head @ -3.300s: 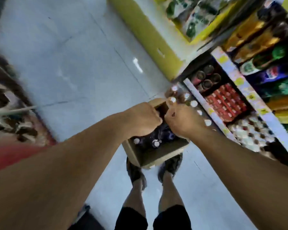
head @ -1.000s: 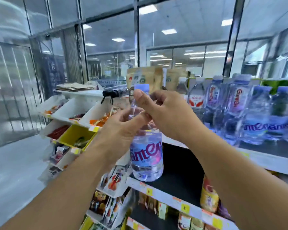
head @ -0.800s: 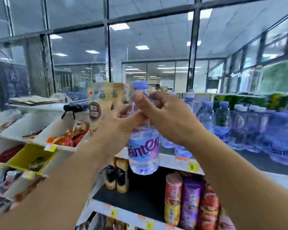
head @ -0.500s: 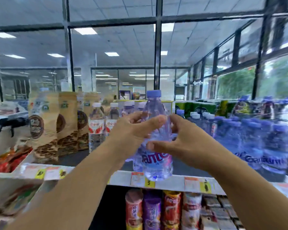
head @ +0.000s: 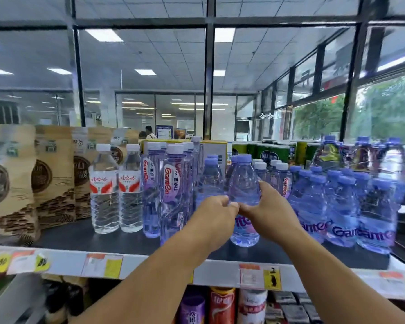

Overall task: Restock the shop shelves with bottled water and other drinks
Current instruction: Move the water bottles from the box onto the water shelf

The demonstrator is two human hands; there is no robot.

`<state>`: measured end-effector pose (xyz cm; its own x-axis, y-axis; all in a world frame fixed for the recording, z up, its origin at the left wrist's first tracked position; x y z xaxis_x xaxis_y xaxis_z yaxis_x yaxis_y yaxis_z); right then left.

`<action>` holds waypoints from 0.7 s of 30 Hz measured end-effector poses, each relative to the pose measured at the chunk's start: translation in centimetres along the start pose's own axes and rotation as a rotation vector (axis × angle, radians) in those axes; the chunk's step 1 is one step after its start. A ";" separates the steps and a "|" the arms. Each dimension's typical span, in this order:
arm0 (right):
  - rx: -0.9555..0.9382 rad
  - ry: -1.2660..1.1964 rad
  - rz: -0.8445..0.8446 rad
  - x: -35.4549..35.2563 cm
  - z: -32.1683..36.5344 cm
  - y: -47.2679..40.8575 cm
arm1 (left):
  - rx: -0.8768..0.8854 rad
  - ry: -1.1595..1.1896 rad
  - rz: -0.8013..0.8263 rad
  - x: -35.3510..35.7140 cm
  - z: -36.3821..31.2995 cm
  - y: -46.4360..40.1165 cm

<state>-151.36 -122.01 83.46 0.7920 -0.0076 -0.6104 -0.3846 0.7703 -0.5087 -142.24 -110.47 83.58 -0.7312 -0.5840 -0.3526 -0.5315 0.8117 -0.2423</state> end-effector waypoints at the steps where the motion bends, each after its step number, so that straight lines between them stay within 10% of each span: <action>1: 0.018 0.006 0.007 0.5 -0.3 -0.3 | -0.010 -0.017 -0.010 0.1 0.4 -0.2; 16: 0.156 0.067 0.140 3.1 -0.7 -1.9 | -0.041 -0.051 -0.027 0.6 2.3 -1.6; 21: 0.036 0.089 -0.156 0.1 1.5 -0.7 | -0.076 -0.037 -0.003 0.5 1.9 -1.0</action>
<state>-150.31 -121.60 84.65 0.7953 -0.1838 -0.5777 -0.2420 0.7774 -0.5806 -141.24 -111.54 81.89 -0.7138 -0.5846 -0.3856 -0.5657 0.8059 -0.1746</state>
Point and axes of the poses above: each hand's wrist, its own y-axis away from the middle knuckle, its own x-axis out of the palm, z = x × y, the point moved 4 cm from there along -y, towards the middle knuckle, and after that the axes turned 5 degrees about -z, right-handed, at the moved point
